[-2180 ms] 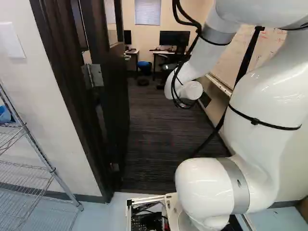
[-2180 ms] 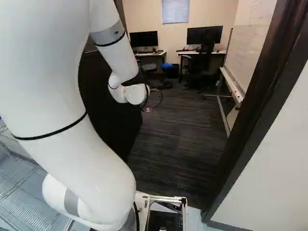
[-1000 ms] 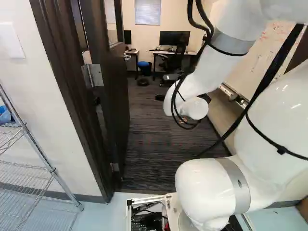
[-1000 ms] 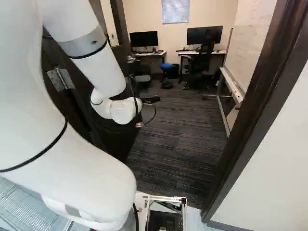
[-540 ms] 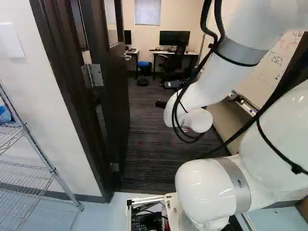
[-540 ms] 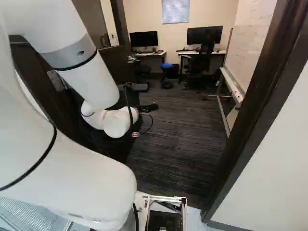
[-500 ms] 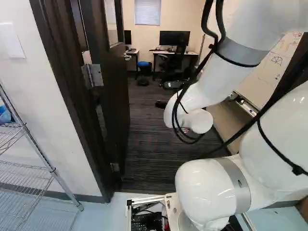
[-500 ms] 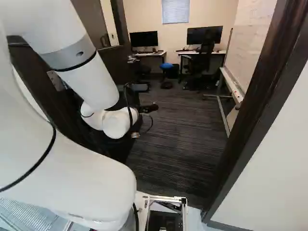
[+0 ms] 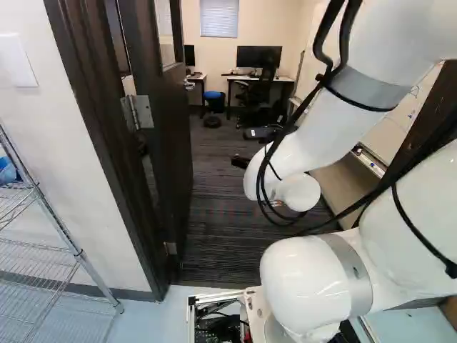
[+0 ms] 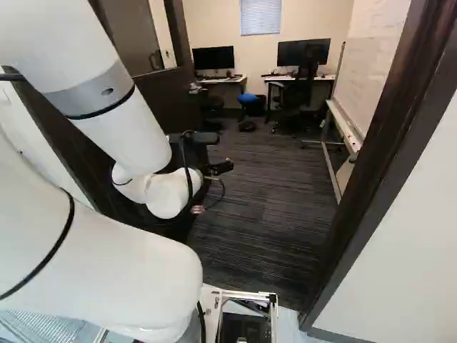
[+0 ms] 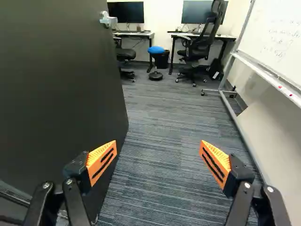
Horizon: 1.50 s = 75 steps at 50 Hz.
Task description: Open the door and move inside
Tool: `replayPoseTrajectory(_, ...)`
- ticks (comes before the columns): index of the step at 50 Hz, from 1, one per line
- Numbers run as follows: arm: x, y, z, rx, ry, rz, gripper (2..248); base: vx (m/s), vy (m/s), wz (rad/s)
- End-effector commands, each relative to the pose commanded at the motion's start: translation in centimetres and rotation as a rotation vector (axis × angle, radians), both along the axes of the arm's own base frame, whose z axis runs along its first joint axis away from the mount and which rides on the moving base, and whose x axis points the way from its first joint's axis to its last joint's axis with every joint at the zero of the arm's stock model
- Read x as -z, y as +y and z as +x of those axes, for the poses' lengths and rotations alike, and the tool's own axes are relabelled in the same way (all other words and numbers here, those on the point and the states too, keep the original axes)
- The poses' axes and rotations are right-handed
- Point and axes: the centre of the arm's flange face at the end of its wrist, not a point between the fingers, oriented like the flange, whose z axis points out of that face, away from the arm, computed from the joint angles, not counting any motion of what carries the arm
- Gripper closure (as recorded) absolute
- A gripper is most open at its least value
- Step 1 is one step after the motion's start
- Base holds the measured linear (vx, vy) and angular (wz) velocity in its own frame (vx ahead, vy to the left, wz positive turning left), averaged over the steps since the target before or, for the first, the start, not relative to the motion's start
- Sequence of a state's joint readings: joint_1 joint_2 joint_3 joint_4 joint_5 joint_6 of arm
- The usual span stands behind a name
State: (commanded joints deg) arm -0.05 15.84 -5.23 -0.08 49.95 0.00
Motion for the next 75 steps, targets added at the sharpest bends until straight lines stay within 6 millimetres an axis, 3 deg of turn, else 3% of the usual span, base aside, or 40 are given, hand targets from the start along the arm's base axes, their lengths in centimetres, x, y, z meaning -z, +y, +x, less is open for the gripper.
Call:
replayPoseTrajectory(36, 0.06, 0.01, -0.14, 0.001, 0.000, 0.001, 3, 0.004, 0.001, -0.001)
replayPoseTrajectory(75, 0.06, 0.01, -0.14, 0.001, 0.000, 0.001, 3, 0.095, -0.009, -0.005)
